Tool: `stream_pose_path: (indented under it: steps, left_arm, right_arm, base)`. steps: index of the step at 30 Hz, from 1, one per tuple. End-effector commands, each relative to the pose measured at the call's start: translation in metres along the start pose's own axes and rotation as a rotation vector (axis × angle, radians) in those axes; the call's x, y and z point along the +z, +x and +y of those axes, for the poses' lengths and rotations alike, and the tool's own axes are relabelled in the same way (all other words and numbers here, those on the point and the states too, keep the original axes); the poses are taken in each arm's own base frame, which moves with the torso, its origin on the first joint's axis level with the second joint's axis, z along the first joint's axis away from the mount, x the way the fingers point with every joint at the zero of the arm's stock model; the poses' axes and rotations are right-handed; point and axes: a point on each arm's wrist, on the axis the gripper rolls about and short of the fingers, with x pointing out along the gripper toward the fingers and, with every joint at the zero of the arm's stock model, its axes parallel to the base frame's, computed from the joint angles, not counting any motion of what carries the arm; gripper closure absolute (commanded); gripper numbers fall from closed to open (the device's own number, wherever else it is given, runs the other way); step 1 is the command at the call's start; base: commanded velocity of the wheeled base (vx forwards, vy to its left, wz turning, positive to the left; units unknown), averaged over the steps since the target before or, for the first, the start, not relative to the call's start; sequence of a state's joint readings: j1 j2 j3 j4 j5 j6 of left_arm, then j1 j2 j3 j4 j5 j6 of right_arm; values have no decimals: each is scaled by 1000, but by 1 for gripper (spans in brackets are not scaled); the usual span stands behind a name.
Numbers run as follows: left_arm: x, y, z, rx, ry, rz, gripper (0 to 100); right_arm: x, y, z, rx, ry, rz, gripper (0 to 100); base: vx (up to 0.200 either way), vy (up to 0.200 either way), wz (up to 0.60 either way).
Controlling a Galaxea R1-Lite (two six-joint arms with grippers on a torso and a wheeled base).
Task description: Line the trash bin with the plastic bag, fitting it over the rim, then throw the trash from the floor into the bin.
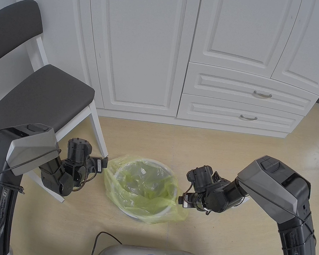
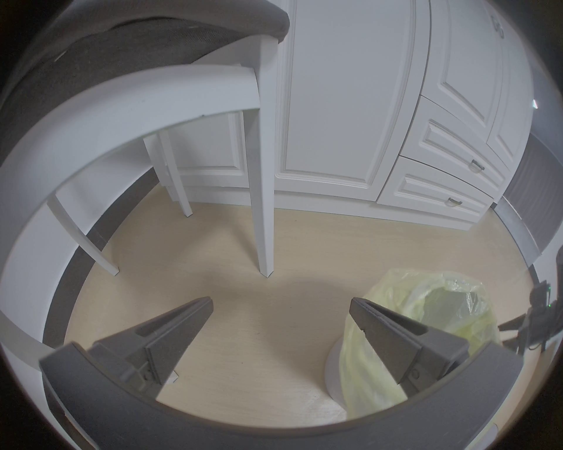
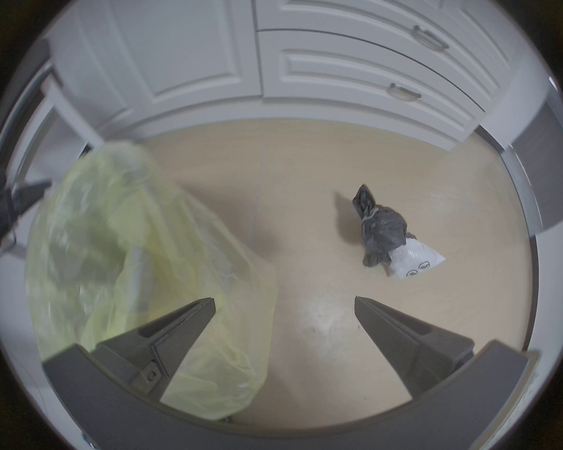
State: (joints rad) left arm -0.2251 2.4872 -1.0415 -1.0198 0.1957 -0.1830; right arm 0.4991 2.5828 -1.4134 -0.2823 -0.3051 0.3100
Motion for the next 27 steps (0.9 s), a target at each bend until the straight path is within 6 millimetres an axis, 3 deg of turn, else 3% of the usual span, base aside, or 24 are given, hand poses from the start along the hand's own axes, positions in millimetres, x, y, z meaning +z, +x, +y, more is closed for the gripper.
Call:
stream_pose_path:
  steps: [1, 9, 14, 27]
  left_arm:
    - [21, -25, 1, -47, 5, -22, 0]
    - [27, -43, 0, -105, 23, -33, 0]
    - [15, -56, -3, -212, 73, -31, 0]
    - [-24, -60, -26, -304, 160, 78, 0]
  right_arm:
    - [-20, -44, 13, 103, -142, 69, 0]
    - [-52, -59, 41, 158, -229, 93, 0]
    - [-72, -74, 64, 236, -265, 47, 0]
    - [-99, -95, 87, 323, -321, 56, 0]
  base:
    - [0, 0, 0]
    - [0, 0, 0]
    - [0, 0, 0]
    - [0, 0, 0]
